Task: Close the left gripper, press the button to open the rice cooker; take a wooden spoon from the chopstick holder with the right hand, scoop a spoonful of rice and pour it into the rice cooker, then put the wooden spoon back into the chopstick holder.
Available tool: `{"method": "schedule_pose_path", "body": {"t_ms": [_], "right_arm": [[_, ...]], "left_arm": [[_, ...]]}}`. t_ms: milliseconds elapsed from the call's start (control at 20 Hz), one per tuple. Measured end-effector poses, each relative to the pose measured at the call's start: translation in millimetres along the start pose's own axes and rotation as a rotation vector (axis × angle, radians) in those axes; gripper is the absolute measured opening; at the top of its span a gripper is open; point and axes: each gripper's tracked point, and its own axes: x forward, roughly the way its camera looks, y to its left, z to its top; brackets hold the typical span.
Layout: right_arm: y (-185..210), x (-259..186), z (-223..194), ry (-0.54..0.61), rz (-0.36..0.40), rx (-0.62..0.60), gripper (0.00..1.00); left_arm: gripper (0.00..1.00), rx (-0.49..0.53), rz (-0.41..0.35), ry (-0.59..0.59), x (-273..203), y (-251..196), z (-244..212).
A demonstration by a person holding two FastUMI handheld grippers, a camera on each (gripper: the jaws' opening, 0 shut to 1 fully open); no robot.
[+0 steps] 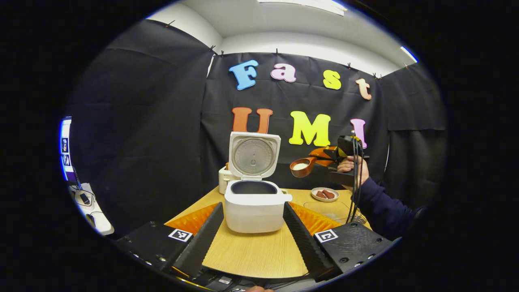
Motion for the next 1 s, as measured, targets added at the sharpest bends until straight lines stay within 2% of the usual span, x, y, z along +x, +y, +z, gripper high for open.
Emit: {"method": "schedule_pose_path", "body": {"t_ms": [150, 400, 600, 1000], "right_arm": [[18.3, 45.0, -10.1, 0.001, -0.033, -0.167, 0.10], [35.3, 90.7, -23.1, -0.014, -0.052, -0.357, 0.11], [39.0, 100.8, -37.5, 0.017, -0.062, -0.536, 0.11], [67.9, 104.8, -74.2, 0.026, -0.022, -0.931, 0.11]], "left_arm": [[0.94, 0.011, 0.022, -0.003, -4.2, 6.6, -0.2], [0.94, 0.032, 0.060, 0.024, -9.3, 21.6, -13.8], [0.94, 0.020, 0.086, 0.037, -12.6, 33.2, -19.6], [0.94, 0.024, 0.077, 0.033, -8.4, 31.2, -20.5]]}}
